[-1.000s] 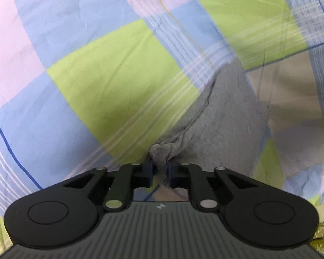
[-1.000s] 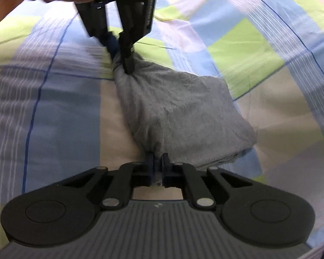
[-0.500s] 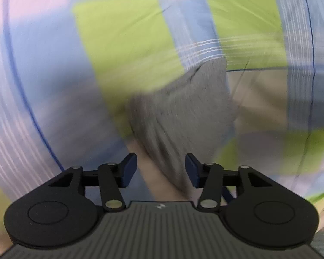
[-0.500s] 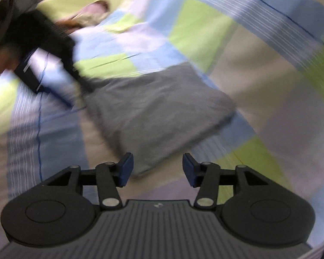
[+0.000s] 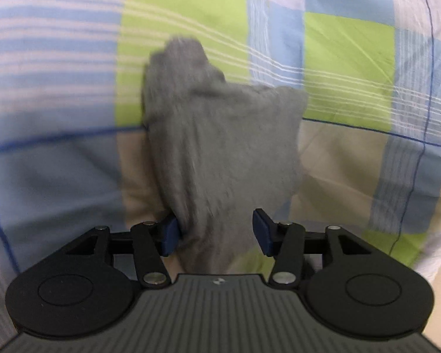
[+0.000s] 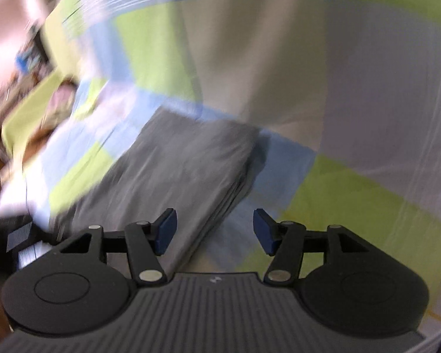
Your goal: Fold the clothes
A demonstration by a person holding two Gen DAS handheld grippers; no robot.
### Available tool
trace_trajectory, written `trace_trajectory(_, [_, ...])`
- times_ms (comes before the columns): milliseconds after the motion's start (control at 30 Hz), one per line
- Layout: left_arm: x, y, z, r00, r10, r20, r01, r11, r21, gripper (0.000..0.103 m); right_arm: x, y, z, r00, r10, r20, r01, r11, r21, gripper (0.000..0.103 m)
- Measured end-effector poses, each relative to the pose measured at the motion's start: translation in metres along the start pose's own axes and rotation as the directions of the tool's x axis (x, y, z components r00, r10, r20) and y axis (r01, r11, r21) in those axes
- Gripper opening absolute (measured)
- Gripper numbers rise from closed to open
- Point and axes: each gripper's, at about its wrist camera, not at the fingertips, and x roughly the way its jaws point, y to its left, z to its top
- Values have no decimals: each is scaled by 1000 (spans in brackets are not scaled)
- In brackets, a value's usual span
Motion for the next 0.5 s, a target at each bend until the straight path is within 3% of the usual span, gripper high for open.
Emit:
trace_trajectory(100, [-1,5,3,1000,-6,5,6,1000,-8,47,26,-22,15,998,61,-21,-58,992,111,54])
trace_trajectory(267, [1,8,6,1000,-12,8,12,1000,-13,44,56,-34,26,989,145,-3,-143,978,152,53])
trace_trajectory(300, [1,8,5,1000,-13,11,13,1000,-7,39,60,-34,28,987,158,10,-157,974,161,52])
trace_trajectory(333, [2,8,5,1000,-8,12,8,1000,0,29,64,-35,28,986,166,24,-168,970,174,39])
trace_trajectory(367, [2,7,5,1000,-3,12,3,1000,7,22,66,-35,28,985,172,30,-174,967,188,18])
trace_trajectory(400, [2,6,7,1000,6,5,-6,1000,27,6,68,-36,28,984,177,32,-180,963,202,14])
trace_trajectory(500, [1,0,14,1000,24,-17,-23,996,90,4,65,-33,24,982,182,41,-187,955,229,8])
